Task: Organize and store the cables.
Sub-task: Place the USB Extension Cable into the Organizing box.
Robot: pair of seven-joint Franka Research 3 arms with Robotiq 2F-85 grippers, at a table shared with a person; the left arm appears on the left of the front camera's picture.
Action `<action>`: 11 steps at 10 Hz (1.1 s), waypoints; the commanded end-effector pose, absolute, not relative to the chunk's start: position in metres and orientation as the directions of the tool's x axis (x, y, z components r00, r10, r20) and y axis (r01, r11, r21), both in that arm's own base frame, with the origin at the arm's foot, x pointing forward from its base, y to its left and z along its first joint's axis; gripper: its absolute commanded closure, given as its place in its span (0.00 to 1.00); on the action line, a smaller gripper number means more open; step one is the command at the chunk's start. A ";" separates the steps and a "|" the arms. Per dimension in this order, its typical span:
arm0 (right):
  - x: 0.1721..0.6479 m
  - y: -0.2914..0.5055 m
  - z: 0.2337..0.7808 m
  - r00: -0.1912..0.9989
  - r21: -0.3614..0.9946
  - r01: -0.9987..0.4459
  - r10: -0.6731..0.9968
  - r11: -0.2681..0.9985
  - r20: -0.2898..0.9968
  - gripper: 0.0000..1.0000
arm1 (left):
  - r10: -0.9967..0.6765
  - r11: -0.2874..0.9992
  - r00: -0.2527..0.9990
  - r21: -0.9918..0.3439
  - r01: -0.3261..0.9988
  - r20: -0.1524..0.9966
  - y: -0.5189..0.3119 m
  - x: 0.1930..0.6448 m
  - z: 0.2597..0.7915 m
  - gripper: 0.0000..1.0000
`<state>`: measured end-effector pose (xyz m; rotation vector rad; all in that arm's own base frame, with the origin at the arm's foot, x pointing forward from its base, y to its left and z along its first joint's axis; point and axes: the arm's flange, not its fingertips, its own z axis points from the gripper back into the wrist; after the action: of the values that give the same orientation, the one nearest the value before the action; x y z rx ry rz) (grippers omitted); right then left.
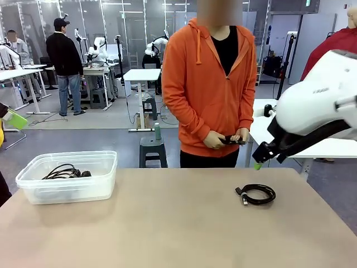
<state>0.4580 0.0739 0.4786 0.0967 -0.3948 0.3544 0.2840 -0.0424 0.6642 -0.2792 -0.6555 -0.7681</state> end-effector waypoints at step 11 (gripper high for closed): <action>0.577 0.101 0.337 0.950 -0.042 -0.132 0.138 0.990 0.279 0.00 | -0.554 0.693 0.530 0.003 0.721 0.642 -0.043 0.284 0.666 0.00</action>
<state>0.5702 0.0963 0.3421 0.0172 -0.2584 0.1780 0.2837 -0.0424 0.6646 -0.2758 -0.6561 -0.7667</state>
